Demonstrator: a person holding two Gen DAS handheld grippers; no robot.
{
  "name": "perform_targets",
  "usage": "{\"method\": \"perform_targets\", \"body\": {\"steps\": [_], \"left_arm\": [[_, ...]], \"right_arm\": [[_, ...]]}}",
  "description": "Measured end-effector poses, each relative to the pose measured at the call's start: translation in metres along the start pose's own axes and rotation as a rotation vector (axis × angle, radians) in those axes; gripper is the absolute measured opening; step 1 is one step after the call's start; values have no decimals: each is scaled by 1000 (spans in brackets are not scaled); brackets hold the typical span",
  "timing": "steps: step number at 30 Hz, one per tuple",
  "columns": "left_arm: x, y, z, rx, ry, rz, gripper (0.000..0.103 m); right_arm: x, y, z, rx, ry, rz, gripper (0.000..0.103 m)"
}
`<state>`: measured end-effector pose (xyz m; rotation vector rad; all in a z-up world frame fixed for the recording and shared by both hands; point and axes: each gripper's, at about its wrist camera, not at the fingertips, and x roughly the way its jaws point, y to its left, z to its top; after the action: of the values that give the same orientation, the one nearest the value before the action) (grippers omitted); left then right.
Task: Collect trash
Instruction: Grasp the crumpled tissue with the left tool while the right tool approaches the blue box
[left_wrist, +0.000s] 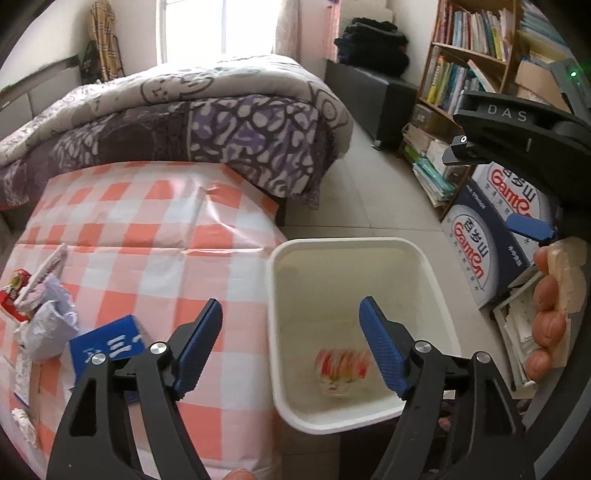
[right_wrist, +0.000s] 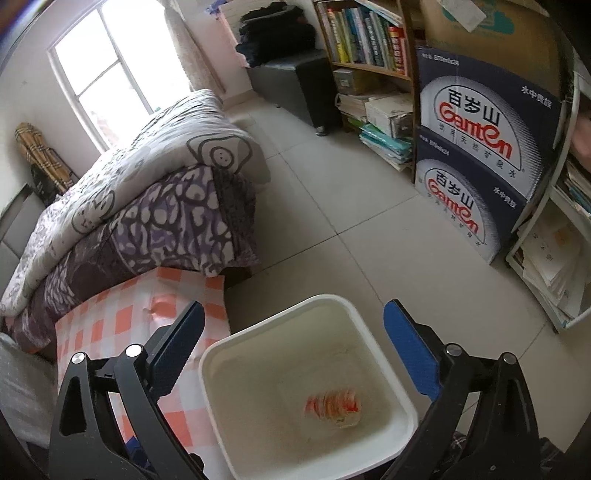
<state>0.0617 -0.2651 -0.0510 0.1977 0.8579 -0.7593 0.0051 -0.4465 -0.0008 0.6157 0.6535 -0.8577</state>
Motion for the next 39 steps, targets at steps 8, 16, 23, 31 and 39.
{"method": "perform_targets", "body": {"steps": [8, 16, 23, 31, 39], "left_arm": [[-11, 32, -15, 7, 3, 132, 79], [-21, 86, -43, 10, 66, 275, 82], [-21, 158, -68, -20, 196, 415, 82], [-41, 258, -103, -211, 351, 517, 82], [-59, 325, -139, -497, 452, 387, 82]], "right_arm": [[1, 32, -20, -58, 47, 51, 95], [1, 76, -48, -178, 76, 79, 95], [-2, 123, -80, -386, 69, 105, 95], [-10, 172, -120, -616, 78, 200, 96], [-9, 220, -171, -951, 149, 367, 96]]}}
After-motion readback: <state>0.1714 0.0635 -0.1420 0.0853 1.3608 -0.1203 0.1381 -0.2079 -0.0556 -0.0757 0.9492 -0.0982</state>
